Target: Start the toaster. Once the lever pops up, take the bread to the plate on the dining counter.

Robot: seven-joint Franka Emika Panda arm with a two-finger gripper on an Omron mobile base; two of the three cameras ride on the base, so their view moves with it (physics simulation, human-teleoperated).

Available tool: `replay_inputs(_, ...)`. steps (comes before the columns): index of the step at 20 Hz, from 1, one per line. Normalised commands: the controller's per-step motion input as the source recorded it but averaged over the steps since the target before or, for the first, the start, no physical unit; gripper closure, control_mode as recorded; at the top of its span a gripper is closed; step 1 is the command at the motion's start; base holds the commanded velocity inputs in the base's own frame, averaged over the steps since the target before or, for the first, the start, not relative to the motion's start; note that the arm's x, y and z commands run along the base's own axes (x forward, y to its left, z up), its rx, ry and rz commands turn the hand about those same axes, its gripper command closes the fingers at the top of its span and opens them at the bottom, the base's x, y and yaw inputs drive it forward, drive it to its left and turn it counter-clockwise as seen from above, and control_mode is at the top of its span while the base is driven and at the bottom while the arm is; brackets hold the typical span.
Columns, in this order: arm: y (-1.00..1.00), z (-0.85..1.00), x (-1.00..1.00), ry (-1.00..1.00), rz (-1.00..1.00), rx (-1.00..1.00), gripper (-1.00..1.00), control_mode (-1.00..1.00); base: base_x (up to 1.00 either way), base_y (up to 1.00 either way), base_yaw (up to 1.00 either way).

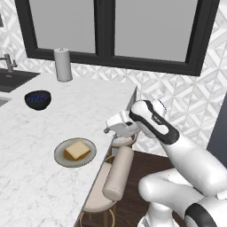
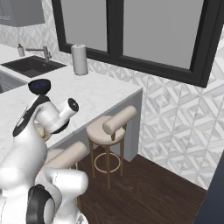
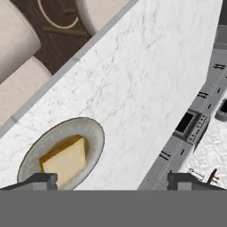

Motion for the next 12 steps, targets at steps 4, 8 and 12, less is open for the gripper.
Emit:
replay_inputs(4,-0.66,0.78,-1.00,-0.01,0.00,-0.07,-1.00,-1.00,0.00,0.00,0.00)
replay_inputs(8,-0.64,0.58,-1.00,0.00,-0.03,-0.26,-1.00,-1.00,0.00,0.00,0.00)
replay_inputs(12,-0.44,0.11,-1.00,0.00,-0.11,-0.49,-1.00,-1.00,0.00,0.00,0.00)
